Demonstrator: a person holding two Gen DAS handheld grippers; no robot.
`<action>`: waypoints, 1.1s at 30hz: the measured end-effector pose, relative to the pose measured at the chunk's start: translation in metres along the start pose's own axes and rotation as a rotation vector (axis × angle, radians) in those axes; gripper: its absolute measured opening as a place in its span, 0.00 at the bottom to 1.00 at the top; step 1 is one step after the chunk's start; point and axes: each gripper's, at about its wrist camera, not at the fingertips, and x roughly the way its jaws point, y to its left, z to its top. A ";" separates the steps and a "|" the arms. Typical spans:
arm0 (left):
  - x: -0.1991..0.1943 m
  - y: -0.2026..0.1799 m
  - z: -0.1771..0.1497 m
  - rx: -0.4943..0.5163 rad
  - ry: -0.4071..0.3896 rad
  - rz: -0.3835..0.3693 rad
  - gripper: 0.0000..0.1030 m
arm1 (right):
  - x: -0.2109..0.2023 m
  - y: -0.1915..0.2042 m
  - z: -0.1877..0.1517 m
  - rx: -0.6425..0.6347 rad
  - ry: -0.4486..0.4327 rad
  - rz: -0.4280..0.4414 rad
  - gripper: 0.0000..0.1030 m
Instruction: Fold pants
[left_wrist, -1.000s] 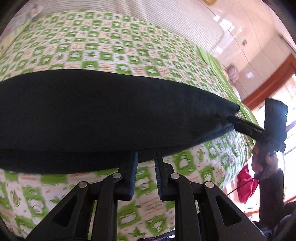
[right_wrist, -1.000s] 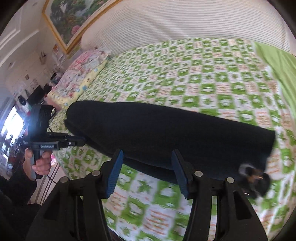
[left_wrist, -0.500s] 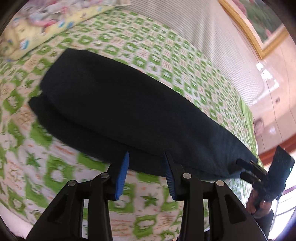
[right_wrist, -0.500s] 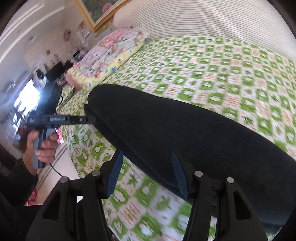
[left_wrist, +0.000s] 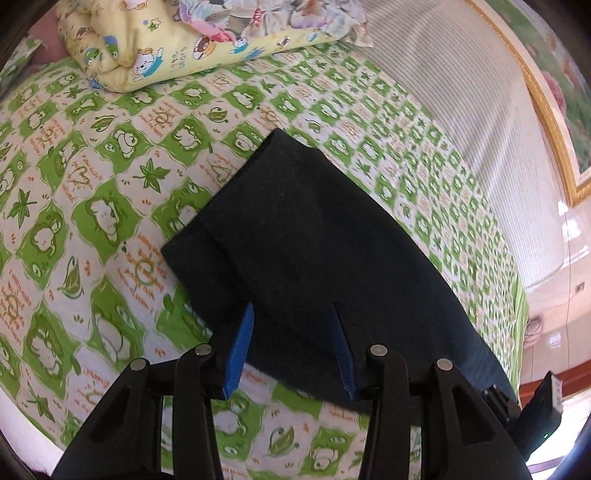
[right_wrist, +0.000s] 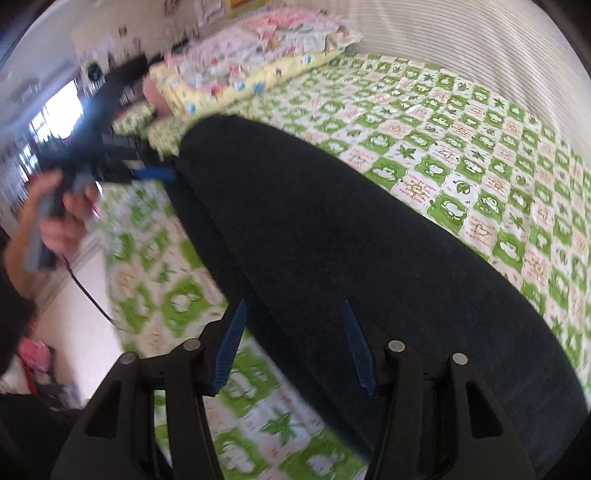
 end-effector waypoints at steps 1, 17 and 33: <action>0.003 0.000 0.002 -0.005 0.000 0.003 0.40 | 0.006 0.001 0.001 -0.014 0.012 -0.028 0.54; 0.006 -0.008 0.004 0.036 -0.024 0.053 0.04 | 0.024 0.015 -0.003 -0.110 0.053 -0.055 0.11; -0.022 0.015 -0.025 0.046 -0.024 0.034 0.04 | -0.011 0.019 -0.007 -0.037 -0.008 0.087 0.06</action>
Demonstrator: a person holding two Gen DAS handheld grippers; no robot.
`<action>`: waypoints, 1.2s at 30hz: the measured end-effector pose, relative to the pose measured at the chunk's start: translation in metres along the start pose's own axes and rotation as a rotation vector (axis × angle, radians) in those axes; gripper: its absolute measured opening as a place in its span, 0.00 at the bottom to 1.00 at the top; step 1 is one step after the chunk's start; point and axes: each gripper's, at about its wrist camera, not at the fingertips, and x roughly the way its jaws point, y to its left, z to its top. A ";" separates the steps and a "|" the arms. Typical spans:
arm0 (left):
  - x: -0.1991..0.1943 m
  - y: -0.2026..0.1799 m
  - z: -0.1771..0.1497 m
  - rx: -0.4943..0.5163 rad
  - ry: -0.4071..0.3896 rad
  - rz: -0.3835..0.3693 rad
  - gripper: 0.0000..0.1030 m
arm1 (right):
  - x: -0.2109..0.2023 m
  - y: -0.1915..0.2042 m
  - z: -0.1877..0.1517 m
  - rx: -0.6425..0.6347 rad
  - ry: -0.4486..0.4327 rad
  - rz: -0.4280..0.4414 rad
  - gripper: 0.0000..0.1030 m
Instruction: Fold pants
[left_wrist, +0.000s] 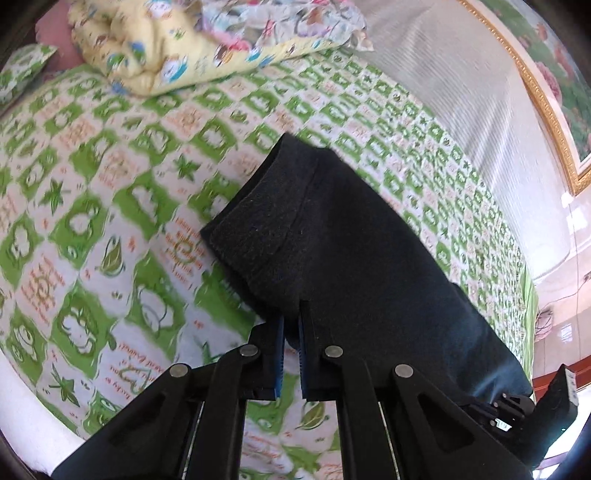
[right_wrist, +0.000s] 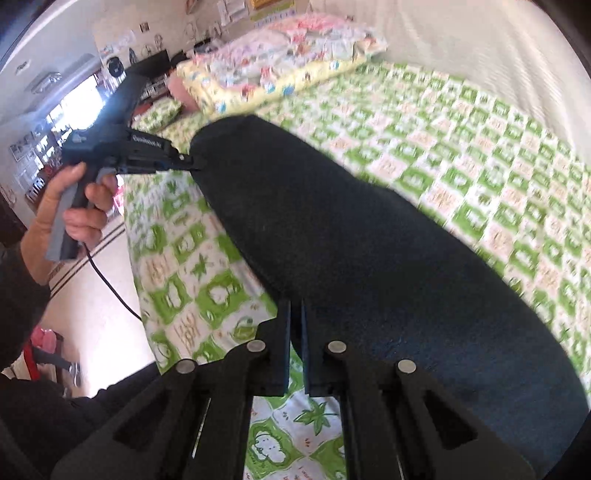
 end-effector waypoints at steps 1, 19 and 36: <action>0.001 0.000 -0.002 0.011 0.000 0.003 0.05 | 0.005 0.001 -0.004 -0.003 0.011 -0.007 0.06; -0.023 0.009 -0.004 0.011 -0.047 0.064 0.37 | -0.017 -0.037 0.027 0.225 -0.103 0.069 0.12; 0.017 0.011 0.023 -0.046 -0.001 0.037 0.52 | 0.068 -0.120 0.098 0.425 0.011 0.070 0.40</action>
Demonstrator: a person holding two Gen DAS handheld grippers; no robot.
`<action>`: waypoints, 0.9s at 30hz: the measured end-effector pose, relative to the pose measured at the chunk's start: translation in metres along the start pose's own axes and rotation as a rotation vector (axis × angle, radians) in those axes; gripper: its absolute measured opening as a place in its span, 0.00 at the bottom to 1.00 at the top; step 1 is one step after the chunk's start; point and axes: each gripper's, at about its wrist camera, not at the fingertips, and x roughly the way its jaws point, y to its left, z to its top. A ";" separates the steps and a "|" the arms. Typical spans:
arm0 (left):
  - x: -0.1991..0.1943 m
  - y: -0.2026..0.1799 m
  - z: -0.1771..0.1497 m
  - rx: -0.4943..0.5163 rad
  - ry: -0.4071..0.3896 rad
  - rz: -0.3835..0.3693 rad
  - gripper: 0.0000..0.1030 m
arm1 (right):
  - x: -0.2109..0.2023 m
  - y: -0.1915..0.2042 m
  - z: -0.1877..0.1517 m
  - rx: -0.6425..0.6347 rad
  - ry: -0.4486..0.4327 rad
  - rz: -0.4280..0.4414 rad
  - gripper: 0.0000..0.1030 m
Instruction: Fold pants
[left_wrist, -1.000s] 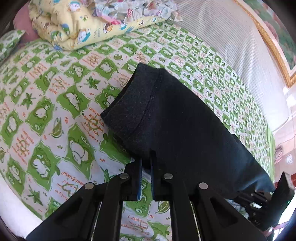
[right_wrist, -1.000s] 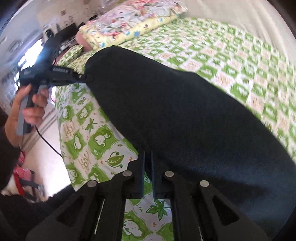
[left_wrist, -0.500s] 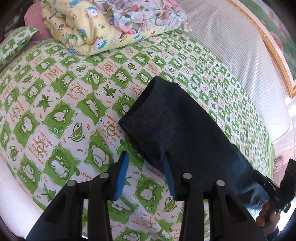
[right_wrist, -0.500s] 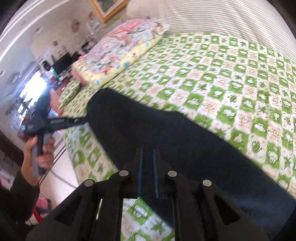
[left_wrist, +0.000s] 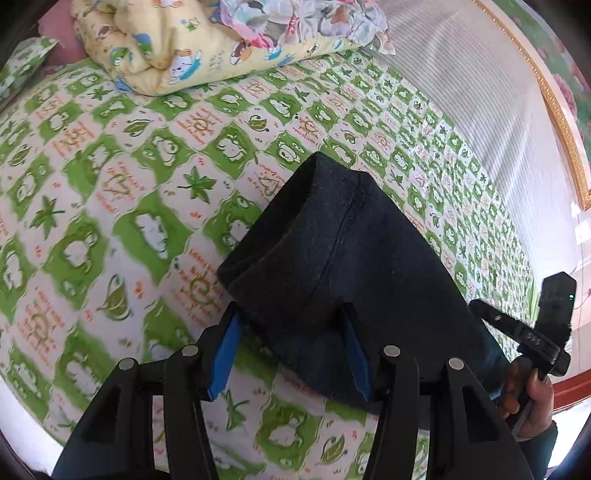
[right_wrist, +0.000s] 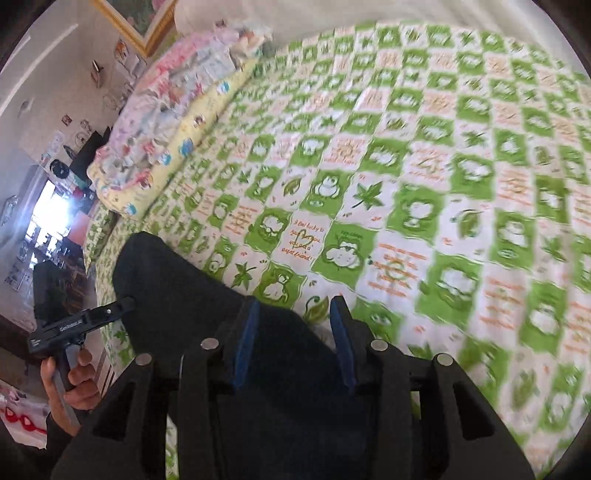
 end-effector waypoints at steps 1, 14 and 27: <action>0.003 -0.002 0.001 0.005 -0.004 0.007 0.52 | 0.012 -0.001 0.002 -0.008 0.037 -0.012 0.40; -0.017 -0.028 0.006 0.161 -0.167 0.043 0.17 | 0.001 0.034 0.004 -0.197 -0.089 -0.104 0.13; -0.033 -0.020 -0.006 0.166 -0.169 0.131 0.39 | -0.030 0.013 -0.020 -0.032 -0.189 -0.064 0.26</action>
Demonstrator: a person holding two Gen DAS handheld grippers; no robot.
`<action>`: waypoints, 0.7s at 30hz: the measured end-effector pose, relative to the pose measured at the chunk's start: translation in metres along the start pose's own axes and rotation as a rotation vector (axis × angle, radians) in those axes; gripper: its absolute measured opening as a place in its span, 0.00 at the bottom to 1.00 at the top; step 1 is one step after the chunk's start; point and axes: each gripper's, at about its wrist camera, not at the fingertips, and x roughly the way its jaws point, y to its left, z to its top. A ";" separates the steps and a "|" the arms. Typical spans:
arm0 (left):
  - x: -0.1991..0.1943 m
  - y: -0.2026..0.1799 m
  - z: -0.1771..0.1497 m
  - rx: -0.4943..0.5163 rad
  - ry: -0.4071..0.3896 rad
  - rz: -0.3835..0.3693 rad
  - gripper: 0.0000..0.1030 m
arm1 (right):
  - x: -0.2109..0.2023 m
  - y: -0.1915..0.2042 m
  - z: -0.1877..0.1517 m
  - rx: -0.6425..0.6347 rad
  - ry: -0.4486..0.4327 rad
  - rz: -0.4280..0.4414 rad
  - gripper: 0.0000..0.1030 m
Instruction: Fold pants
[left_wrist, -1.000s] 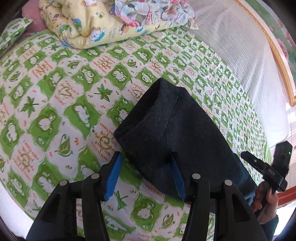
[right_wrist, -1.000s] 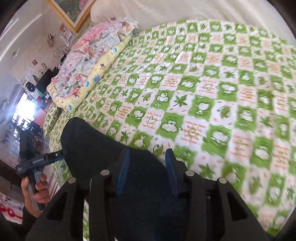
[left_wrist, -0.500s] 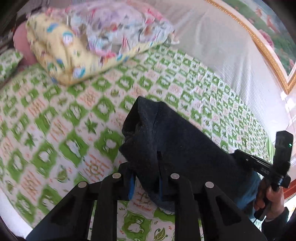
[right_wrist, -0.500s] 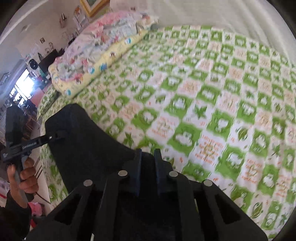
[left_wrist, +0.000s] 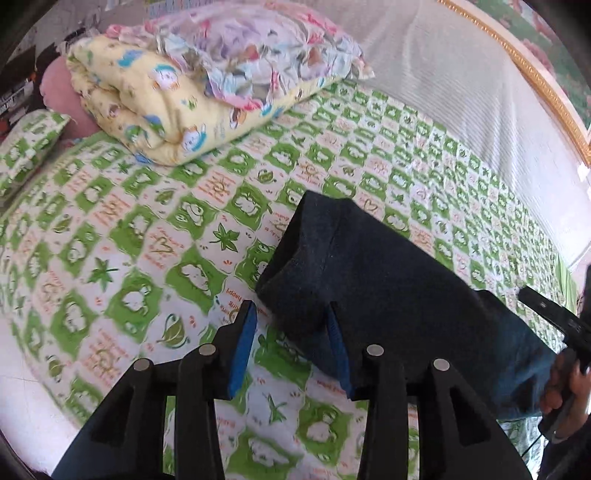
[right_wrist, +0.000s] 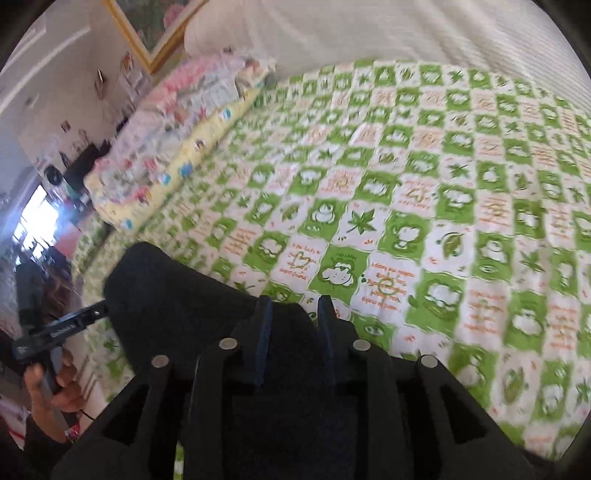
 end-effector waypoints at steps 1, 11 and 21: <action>-0.006 -0.003 0.000 0.002 -0.012 -0.003 0.39 | -0.015 0.002 -0.004 0.002 -0.023 0.001 0.26; -0.033 -0.084 -0.010 0.151 -0.014 -0.151 0.47 | -0.112 -0.026 -0.069 0.112 -0.106 -0.054 0.26; -0.018 -0.211 -0.044 0.406 0.096 -0.302 0.52 | -0.189 -0.071 -0.136 0.276 -0.171 -0.173 0.32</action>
